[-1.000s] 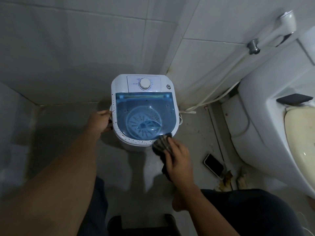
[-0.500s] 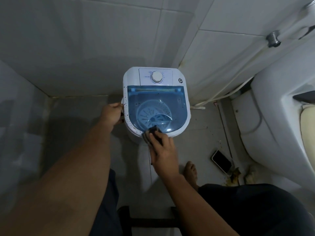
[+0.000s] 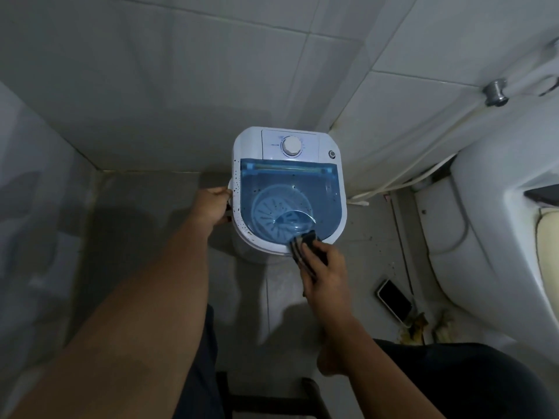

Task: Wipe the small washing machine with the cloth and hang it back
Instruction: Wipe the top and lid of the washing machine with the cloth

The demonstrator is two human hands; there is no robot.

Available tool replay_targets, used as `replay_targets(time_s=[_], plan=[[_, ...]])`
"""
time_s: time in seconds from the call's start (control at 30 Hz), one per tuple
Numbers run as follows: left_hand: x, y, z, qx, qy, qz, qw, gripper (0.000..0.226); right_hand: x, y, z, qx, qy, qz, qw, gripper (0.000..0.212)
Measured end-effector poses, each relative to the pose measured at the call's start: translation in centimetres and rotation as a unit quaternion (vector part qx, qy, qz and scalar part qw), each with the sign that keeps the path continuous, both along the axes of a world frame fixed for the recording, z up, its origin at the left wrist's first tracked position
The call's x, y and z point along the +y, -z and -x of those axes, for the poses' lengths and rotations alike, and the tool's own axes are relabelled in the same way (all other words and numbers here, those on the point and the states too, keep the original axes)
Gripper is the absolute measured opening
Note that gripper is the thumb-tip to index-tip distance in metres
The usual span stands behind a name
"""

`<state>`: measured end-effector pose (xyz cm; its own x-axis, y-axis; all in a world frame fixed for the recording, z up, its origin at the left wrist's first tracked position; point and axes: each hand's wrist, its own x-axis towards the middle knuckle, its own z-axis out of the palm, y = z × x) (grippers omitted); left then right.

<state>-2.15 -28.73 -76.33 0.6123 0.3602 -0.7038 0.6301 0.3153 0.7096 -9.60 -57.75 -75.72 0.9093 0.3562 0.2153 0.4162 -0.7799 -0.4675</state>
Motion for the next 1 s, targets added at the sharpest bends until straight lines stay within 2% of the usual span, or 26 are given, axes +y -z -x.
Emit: replay_targets(time_s=[0.13,0.43,0.5,0.63,0.7,0.9,1.0], plan=[[0.2,0.1,0.1,0.002,-0.004,0.007,1.000,0.026,3.8,0.1,0.3,0.001,-0.049,0.054,0.997,0.042],[0.8,-0.2,0.4,-0.004,0.013,0.025,1.000,0.024,8.3,-0.4,-1.3,-0.050,-0.135,0.169,0.975,0.044],[1.1,-0.8,0.8,0.005,0.028,0.054,0.998,0.035,9.2,-0.5,-1.7,-0.059,-0.159,0.197,0.966,0.044],[2.0,-1.3,1.4,0.002,0.031,0.140,0.990,0.082,11.4,-1.5,-3.1,-0.066,-0.211,0.240,0.945,0.045],[2.3,-1.3,1.5,0.005,0.032,0.161,0.986,0.097,12.7,-2.2,-4.2,-0.068,-0.214,0.262,0.939,0.044],[2.4,-1.5,1.6,-0.005,0.000,0.191,0.982,0.110,17.4,-5.8,-10.7,-0.043,-0.255,0.335,0.906,0.044],[2.3,-1.3,1.4,0.012,-0.012,0.164,0.986,0.110,20.5,-6.4,-17.0,-0.049,-0.208,0.344,0.914,0.041]])
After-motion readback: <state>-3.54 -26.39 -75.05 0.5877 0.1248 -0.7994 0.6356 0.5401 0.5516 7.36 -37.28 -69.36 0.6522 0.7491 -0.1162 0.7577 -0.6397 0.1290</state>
